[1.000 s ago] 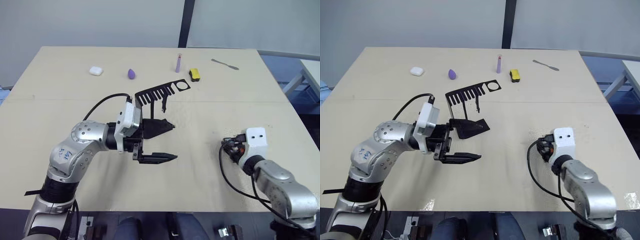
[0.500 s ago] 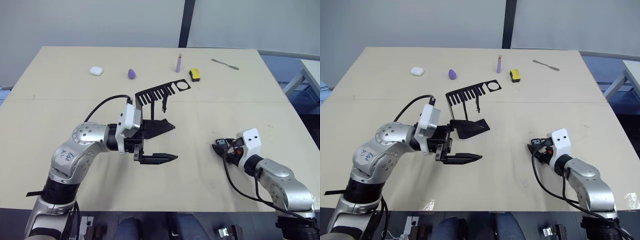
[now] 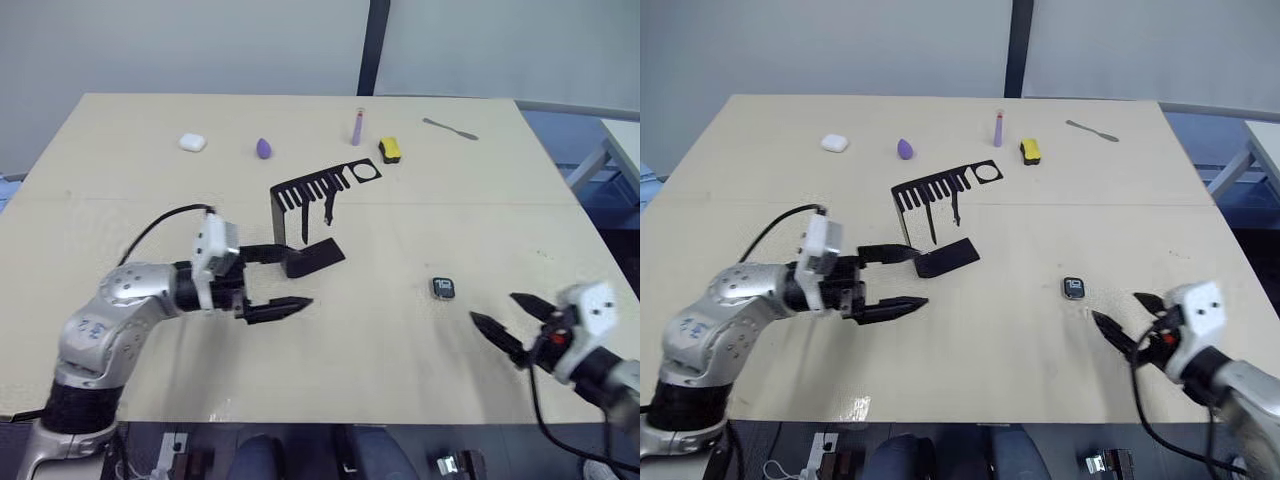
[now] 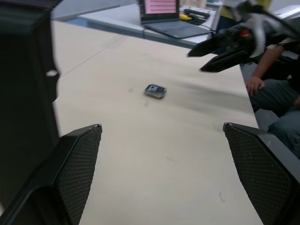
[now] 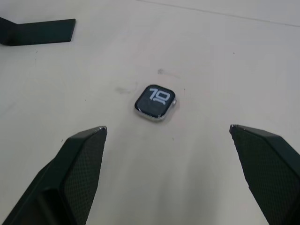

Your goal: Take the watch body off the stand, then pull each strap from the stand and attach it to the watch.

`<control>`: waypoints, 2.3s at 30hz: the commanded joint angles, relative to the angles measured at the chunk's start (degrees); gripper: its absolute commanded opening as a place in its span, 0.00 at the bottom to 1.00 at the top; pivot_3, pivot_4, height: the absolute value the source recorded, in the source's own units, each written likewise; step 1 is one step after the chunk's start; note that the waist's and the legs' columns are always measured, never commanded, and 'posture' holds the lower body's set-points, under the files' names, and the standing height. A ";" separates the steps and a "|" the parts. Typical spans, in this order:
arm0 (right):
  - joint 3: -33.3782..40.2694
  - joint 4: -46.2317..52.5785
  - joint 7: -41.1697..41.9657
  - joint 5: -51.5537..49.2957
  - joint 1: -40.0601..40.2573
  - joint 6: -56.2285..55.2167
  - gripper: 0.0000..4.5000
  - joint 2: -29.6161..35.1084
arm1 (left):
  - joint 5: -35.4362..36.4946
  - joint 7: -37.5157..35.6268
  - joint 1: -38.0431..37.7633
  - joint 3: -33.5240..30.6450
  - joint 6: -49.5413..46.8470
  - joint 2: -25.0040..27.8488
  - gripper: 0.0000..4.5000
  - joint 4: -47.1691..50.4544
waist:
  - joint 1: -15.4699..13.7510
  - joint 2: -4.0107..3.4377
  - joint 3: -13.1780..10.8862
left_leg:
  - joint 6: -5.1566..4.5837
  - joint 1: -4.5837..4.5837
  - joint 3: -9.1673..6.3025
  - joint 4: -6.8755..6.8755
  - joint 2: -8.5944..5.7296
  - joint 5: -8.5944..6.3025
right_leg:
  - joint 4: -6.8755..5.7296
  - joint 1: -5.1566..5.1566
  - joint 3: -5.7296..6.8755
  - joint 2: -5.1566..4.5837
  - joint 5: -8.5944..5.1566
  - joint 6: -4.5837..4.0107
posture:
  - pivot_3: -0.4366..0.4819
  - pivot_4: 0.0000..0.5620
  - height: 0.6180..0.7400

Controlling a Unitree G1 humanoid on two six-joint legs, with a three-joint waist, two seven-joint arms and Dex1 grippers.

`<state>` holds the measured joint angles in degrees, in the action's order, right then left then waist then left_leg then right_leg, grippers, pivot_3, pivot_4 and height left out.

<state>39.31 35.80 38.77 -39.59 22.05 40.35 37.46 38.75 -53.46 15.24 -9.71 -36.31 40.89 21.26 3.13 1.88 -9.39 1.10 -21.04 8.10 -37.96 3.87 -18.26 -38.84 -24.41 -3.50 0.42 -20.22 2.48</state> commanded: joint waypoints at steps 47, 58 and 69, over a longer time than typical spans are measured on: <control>-36.30 4.20 -5.63 -6.52 -37.26 0.32 1.00 1.88 | -28.59 37.51 2.42 10.69 7.88 -21.22 0.61 -0.23 | -0.13 0.06 -0.01 | -0.15 0.71 -0.13 0.23 -0.03 -0.12 | 0.80 0.98 0.06 -0.03 0.14 0.25 | 0.48 0.27 1.00; -37.72 3.49 -5.83 -4.21 -38.83 0.83 1.00 -0.14 | -30.74 38.00 6.06 11.15 10.83 -24.35 0.61 -6.19 | -0.14 0.06 -0.01 | -0.15 0.71 -0.09 0.24 -0.03 -0.12 | 0.80 0.96 0.07 -0.06 0.14 0.25 | 0.48 0.27 1.00; -37.97 3.68 -6.50 -3.57 -39.14 0.93 1.00 -0.62 | -33.18 39.19 7.45 11.45 13.82 -26.58 0.00 -8.52 | -0.17 0.06 -0.01 | -0.15 0.71 -0.07 0.24 -0.03 -0.12 | 0.80 0.96 0.07 -0.06 0.14 0.24 | 0.48 0.27 1.00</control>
<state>0.56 38.14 32.88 -43.29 -16.60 42.17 37.27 6.39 -14.93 21.77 1.42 -24.30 14.44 11.79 2.95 1.94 -9.39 0.96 -20.32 8.03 -37.72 3.84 -18.37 -38.05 -23.45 -3.43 0.36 -20.08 2.72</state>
